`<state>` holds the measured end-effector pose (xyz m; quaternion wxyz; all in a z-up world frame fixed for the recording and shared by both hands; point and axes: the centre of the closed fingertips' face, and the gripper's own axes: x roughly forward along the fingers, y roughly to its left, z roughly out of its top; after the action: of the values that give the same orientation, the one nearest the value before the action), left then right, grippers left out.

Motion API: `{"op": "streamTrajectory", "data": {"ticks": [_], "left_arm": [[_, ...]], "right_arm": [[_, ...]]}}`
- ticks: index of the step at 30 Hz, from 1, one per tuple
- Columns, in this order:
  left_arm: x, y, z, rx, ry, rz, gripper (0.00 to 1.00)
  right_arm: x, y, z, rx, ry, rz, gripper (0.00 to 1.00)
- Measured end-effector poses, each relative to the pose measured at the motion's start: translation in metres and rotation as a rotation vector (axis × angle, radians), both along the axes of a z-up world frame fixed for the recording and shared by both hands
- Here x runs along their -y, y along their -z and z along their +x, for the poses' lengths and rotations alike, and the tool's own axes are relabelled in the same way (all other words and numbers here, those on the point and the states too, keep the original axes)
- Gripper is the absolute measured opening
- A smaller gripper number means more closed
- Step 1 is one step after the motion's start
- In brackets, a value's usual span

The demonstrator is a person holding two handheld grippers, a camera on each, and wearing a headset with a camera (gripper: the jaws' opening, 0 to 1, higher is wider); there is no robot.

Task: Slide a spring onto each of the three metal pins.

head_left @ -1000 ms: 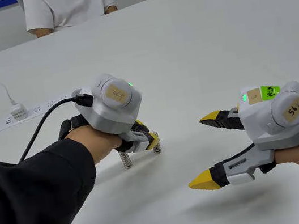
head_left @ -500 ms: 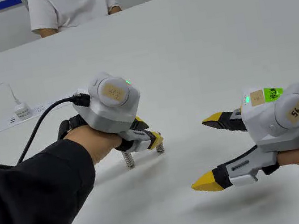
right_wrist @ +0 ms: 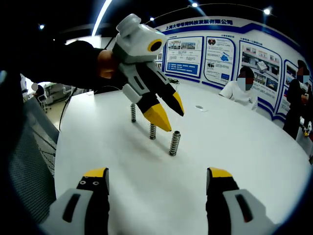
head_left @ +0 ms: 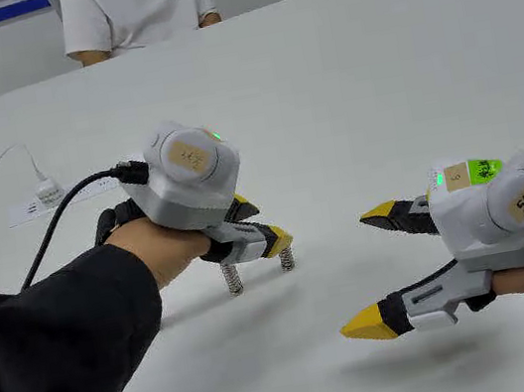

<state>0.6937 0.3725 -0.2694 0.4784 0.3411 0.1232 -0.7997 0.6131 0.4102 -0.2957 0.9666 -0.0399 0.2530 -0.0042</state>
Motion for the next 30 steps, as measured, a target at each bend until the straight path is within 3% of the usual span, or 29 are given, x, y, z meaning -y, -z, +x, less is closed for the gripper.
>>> {"op": "streamTrajectory", "data": {"ticks": [12,30], "left_arm": [[-0.008,-0.014,0.008,-0.029,-0.033,-0.04,0.38],[-0.032,-0.029,0.033,-0.072,-0.117,-0.091,0.42]], "right_arm": [[-0.001,0.0,0.0,-0.003,-0.003,-0.001,0.83],[-0.003,0.001,0.001,-0.008,-0.008,-0.005,0.83]]}}
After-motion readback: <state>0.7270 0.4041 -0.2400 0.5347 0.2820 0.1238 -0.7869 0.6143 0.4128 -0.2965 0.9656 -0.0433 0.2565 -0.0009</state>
